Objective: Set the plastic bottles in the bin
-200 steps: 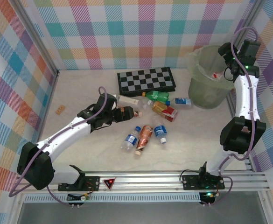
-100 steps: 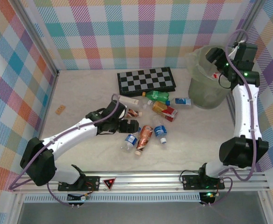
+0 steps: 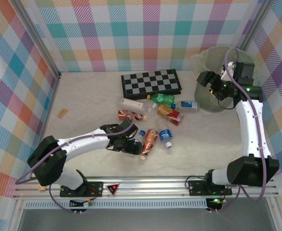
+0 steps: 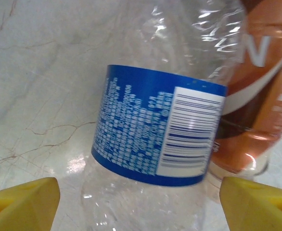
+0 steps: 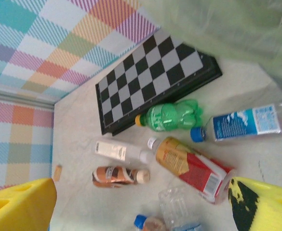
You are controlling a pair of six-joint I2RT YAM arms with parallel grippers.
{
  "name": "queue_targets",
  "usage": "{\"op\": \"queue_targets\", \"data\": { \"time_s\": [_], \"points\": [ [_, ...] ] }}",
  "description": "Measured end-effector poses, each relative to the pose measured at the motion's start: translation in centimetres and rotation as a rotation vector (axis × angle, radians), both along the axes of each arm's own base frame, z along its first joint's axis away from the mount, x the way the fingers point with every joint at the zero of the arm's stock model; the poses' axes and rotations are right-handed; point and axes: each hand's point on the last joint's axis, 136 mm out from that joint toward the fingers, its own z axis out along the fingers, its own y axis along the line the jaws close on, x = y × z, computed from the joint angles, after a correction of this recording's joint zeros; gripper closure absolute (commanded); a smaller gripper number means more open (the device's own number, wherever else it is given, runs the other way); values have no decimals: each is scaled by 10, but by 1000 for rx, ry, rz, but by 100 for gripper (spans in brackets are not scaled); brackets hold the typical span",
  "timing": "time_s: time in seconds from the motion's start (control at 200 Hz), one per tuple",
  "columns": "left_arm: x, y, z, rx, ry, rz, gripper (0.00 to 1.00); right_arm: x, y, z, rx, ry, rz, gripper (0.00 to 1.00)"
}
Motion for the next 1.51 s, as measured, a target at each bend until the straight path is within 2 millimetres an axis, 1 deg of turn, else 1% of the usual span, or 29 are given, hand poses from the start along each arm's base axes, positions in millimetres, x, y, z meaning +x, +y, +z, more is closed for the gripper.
{"op": "queue_targets", "data": {
  "time_s": [0.065,0.17,0.23,0.445,0.55,0.605,0.66,0.84,0.945,1.005,1.075,1.17,1.295,1.38,1.505],
  "points": [
    [2,0,-6,12,0,1,22,-6,4,1,14,2,16,8],
    [3,0,-15,35,11,1,33,-12,9,5,32,-9,38,8],
    [4,-1,-17,35,10,2,38,-14,11,6,42,-11,49,8],
    [7,0,-15,41,-7,8,42,-19,18,0,75,9,81,9],
    [9,5,-9,65,-24,15,44,-23,26,-3,102,21,113,9],
    [14,5,-1,70,-48,22,45,-26,34,-3,110,24,140,9],
    [20,3,11,63,-80,30,45,-30,47,-3,119,24,181,9],
    [52,-9,63,-30,-203,77,49,-45,93,2,143,8,337,10],
    [69,-10,90,-88,-253,114,53,-52,119,4,156,-1,418,11],
    [77,-8,103,-132,-275,136,55,-56,136,-2,164,4,465,11],
    [84,-8,118,-192,-300,151,57,-60,153,-14,174,31,506,11],
    [91,-16,142,-311,-334,148,57,-63,175,-30,189,78,552,12],
    [96,-34,171,-476,-376,116,58,-64,200,-40,212,101,612,12],
    [95,-46,182,-559,-377,85,58,-64,215,-46,228,114,650,12],
    [91,-58,189,-634,-355,54,58,-58,228,-56,245,134,678,12]
  ]
}}
